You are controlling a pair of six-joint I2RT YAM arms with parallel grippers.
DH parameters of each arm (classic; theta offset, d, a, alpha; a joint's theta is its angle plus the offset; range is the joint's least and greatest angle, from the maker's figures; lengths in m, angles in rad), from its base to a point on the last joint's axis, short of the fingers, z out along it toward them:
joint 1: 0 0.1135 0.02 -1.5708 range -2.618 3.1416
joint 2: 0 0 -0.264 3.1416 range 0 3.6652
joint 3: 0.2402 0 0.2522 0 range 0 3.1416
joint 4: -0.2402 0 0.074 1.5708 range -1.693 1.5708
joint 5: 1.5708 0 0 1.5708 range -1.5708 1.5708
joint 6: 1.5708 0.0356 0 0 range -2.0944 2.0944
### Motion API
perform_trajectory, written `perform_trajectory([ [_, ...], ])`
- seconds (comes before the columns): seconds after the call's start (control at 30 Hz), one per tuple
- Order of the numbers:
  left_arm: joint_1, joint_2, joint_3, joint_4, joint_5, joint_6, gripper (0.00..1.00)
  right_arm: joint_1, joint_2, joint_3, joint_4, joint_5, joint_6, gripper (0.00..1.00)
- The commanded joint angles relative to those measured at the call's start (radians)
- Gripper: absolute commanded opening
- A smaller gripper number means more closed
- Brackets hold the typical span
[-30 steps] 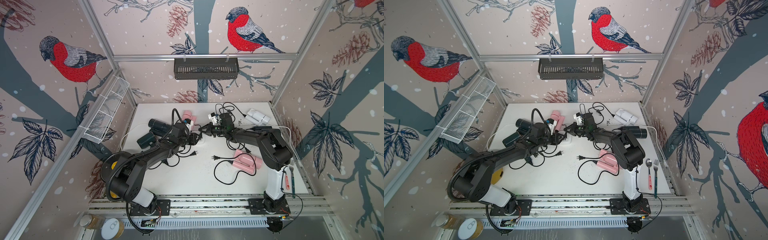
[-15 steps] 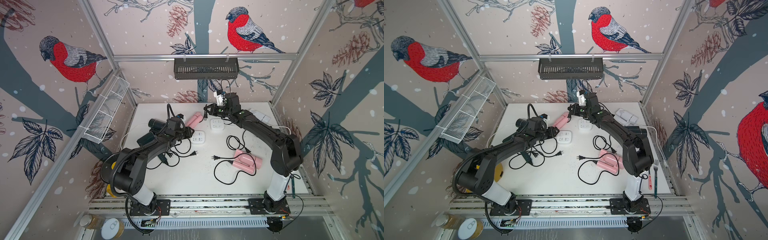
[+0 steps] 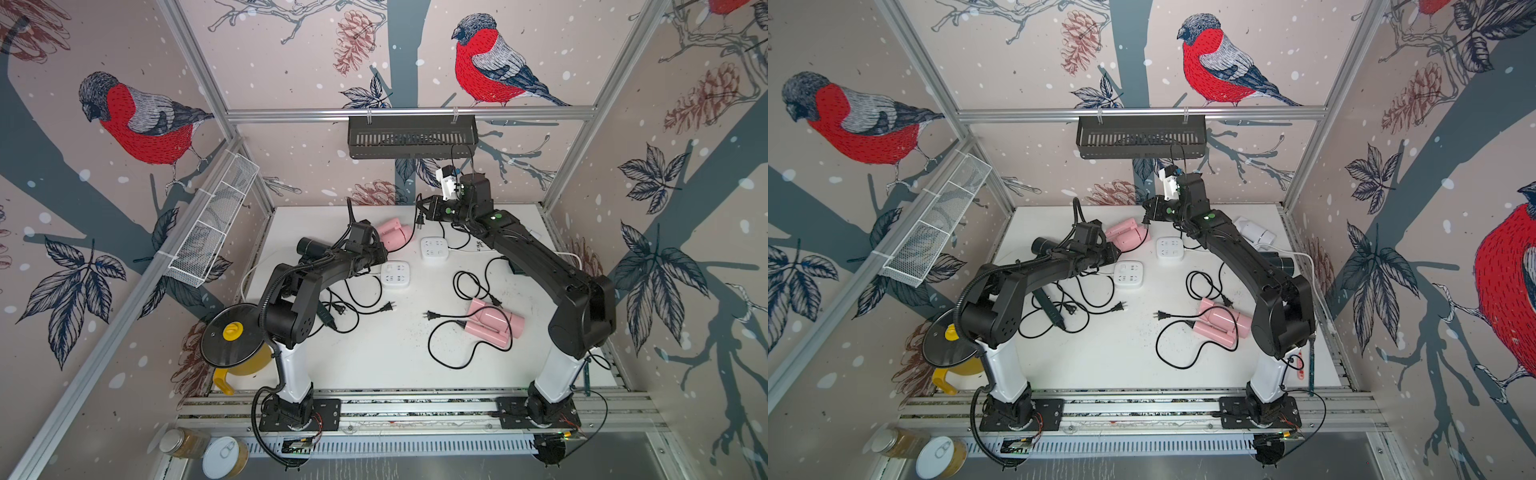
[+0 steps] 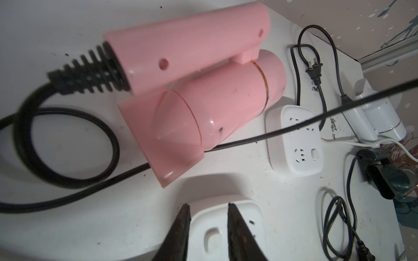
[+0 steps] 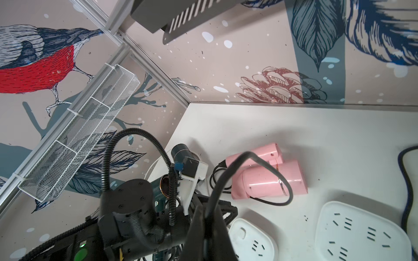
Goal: Charge the blow dryers
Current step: Adjust the socket at the center of the board.
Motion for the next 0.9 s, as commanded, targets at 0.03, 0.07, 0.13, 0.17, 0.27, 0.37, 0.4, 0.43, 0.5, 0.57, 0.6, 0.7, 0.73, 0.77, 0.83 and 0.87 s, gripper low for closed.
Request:
perform_trajectory([
  [0.03,0.011,0.048,0.056,-0.001,-0.014,0.004,0.32,0.004,-0.029,0.019,0.005,-0.017,-0.053,0.01],
  [0.07,0.014,0.06,0.066,0.007,-0.004,0.002,0.32,0.005,-0.037,0.018,0.004,-0.015,-0.06,0.01],
  [0.13,0.02,0.079,0.082,0.025,0.011,-0.002,0.32,0.014,-0.048,0.016,0.001,-0.014,-0.082,0.01],
  [0.17,0.024,0.089,0.094,0.027,0.017,-0.002,0.32,0.019,-0.056,0.011,-0.002,-0.008,-0.094,0.01],
  [0.27,0.037,0.083,0.099,0.041,0.047,-0.012,0.31,0.041,-0.093,-0.038,0.001,0.029,-0.141,0.01],
  [0.37,0.044,0.008,0.053,0.066,0.088,-0.024,0.31,0.058,-0.141,-0.143,0.039,0.06,-0.196,0.01],
  [0.4,0.046,-0.027,0.035,0.062,0.105,-0.029,0.3,0.059,-0.16,-0.186,0.062,0.061,-0.209,0.01],
  [0.43,0.048,-0.057,0.017,0.069,0.13,-0.031,0.3,0.059,-0.174,-0.223,0.082,0.057,-0.219,0.01],
  [0.5,0.048,-0.122,-0.035,0.092,0.2,-0.035,0.3,0.058,-0.195,-0.295,0.12,0.038,-0.239,0.01],
  [0.57,0.048,-0.18,-0.084,0.1,0.261,-0.044,0.3,0.059,-0.206,-0.347,0.148,0.025,-0.244,0.01],
  [0.6,0.048,-0.21,-0.12,0.114,0.298,-0.049,0.3,0.059,-0.211,-0.375,0.16,0.012,-0.246,0.01],
  [0.7,0.047,-0.3,-0.246,0.184,0.383,-0.066,0.3,0.064,-0.226,-0.443,0.207,-0.007,-0.239,0.01],
  [0.73,0.048,-0.328,-0.284,0.204,0.403,-0.07,0.3,0.067,-0.232,-0.468,0.225,-0.007,-0.233,0.01],
  [0.77,0.048,-0.358,-0.325,0.229,0.427,-0.077,0.3,0.071,-0.238,-0.496,0.252,-0.008,-0.224,0.01],
  [0.83,0.048,-0.411,-0.408,0.303,0.482,-0.093,0.3,0.086,-0.245,-0.541,0.296,-0.012,-0.208,0.01],
  [0.87,0.048,-0.439,-0.445,0.336,0.501,-0.095,0.3,0.097,-0.246,-0.558,0.313,-0.011,-0.203,0.01],
])
